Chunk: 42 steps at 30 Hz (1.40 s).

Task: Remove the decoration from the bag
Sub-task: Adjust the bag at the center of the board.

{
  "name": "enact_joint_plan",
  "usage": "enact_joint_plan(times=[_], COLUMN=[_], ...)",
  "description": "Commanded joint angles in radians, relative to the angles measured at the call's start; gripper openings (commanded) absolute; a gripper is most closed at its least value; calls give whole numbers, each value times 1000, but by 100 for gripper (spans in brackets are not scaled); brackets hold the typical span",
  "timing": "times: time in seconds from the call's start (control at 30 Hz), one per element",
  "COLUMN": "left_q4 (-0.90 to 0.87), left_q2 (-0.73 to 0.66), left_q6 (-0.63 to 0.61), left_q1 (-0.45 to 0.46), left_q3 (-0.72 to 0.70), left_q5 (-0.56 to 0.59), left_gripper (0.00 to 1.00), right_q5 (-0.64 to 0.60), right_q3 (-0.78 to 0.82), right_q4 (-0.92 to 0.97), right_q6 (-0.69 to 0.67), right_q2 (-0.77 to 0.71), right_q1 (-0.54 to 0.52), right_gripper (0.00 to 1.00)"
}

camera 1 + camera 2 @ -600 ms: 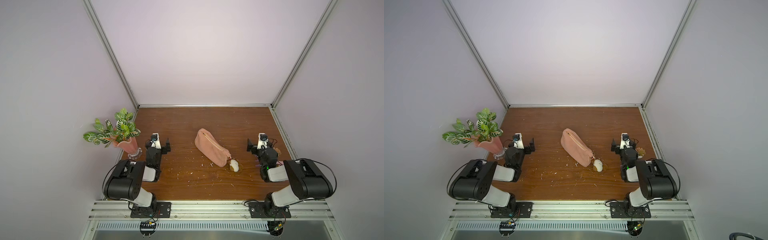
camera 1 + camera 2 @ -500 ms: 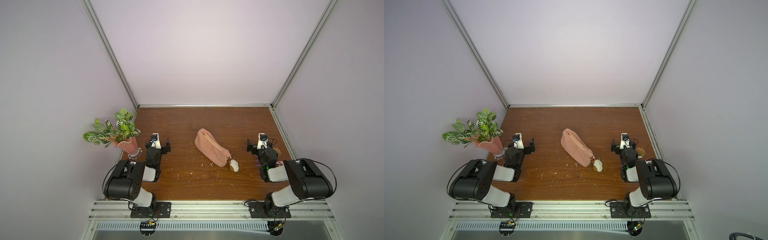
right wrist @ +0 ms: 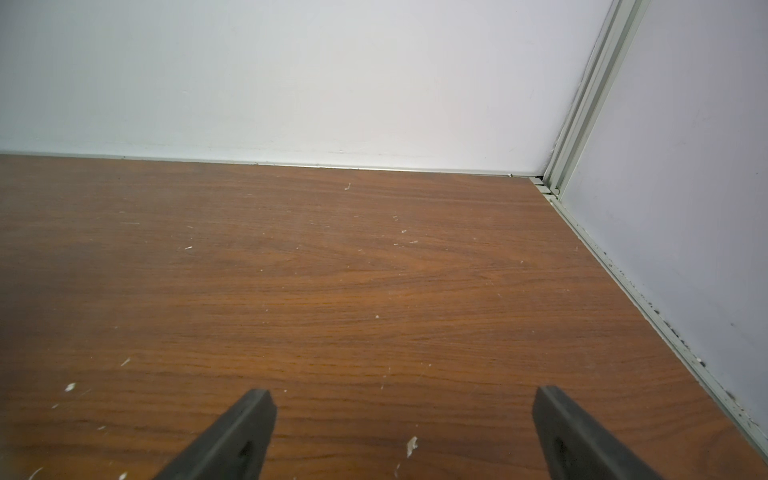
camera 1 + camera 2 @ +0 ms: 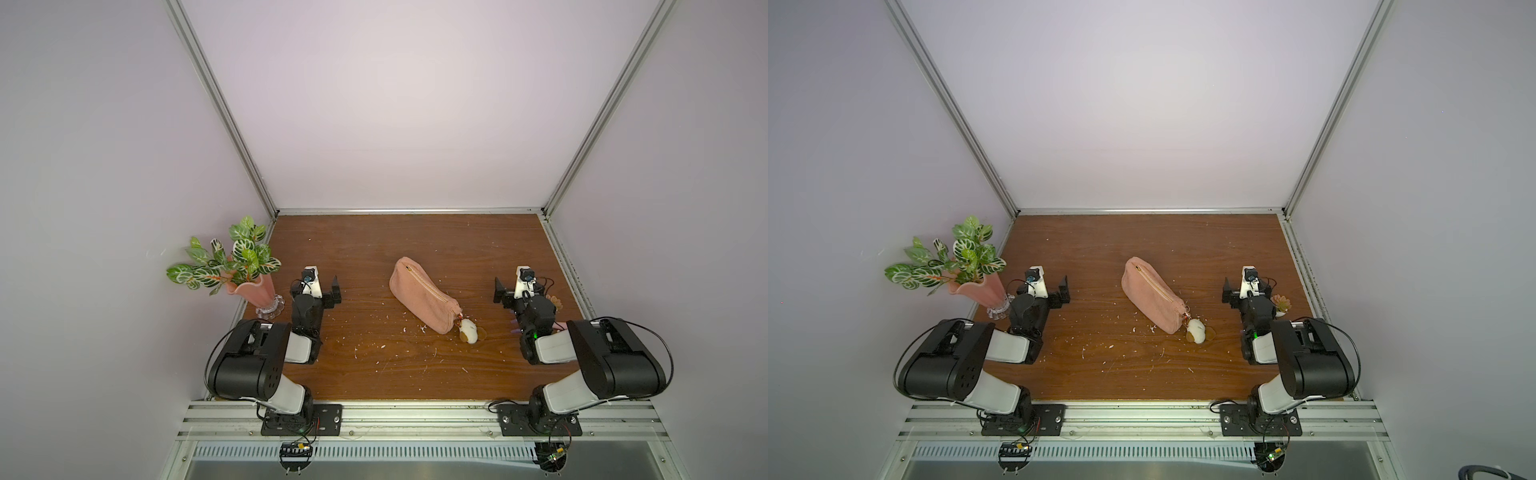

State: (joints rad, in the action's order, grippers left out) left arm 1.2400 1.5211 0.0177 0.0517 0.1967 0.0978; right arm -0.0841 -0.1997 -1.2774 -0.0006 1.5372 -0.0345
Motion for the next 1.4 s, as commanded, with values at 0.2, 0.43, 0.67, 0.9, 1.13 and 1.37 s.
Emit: enact_joint_plan(times=[0.2, 0.43, 0.67, 0.9, 1.13, 1.37], left_q4=[3, -376, -850, -1082, -1188, -1253], left_q2=[-2, -111, -176, -258, -351, -370], left_q6=[4, -40, 88, 285, 461, 556], left_q1=[-18, 34, 92, 158, 220, 323], left_q3=[36, 205, 465, 597, 636, 657], left_q5=[47, 105, 77, 8, -61, -70], left_gripper=[100, 99, 99, 99, 100, 99], right_q5=[14, -10, 117, 355, 459, 422], right_q3=[-6, -80, -196, -243, -236, -271], right_q4=[-37, 251, 475, 592, 651, 826], right_q6=[13, 54, 314, 495, 566, 549], right_q2=[-40, -295, -485, -520, -534, -575], right_q1=[6, 7, 14, 12, -29, -151], right_gripper=[99, 99, 99, 99, 99, 99])
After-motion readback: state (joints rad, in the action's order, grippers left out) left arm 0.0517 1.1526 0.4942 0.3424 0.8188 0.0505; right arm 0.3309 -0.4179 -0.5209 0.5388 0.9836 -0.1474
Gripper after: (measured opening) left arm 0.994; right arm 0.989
